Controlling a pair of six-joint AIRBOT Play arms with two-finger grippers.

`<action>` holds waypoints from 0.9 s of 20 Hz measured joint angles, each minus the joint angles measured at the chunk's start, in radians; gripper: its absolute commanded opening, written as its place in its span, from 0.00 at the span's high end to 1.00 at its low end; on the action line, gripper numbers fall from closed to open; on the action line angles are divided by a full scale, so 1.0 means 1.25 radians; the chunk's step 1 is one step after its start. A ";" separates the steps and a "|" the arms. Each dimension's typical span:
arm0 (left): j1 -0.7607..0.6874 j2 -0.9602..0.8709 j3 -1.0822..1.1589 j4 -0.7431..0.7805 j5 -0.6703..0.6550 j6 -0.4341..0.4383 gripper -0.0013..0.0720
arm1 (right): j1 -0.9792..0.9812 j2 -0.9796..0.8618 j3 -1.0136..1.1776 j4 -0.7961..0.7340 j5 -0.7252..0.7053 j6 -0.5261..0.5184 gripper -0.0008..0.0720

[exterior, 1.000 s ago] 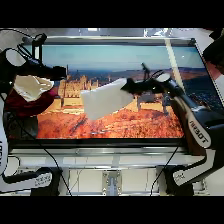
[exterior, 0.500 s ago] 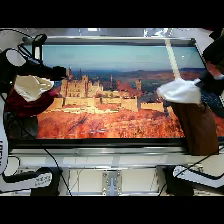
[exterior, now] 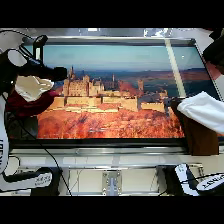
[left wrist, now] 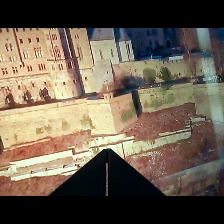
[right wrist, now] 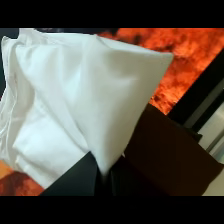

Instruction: Fold the shirts.

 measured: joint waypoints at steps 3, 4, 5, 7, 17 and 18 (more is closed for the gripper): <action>0.000 0.000 0.000 0.000 -0.002 -0.002 0.96 | -0.010 0.016 -0.056 -0.005 0.040 -0.033 0.37; 0.000 0.000 0.000 0.000 -0.002 -0.002 0.96 | -0.003 0.015 -0.074 -0.011 0.061 -0.040 0.37; 0.000 0.000 0.000 0.000 -0.002 -0.002 0.96 | 0.004 0.014 -0.086 -0.012 0.083 -0.042 0.37; 0.000 0.000 0.000 0.000 -0.002 -0.002 0.96 | 0.013 0.012 -0.087 -0.012 0.131 -0.040 0.37; 0.000 -0.001 0.000 0.000 -0.004 -0.002 0.96 | 0.146 0.013 0.199 0.349 0.207 -0.031 0.98; 0.000 -0.001 0.000 0.000 -0.008 -0.002 0.96 | 0.199 0.010 0.208 0.380 0.197 -0.049 0.98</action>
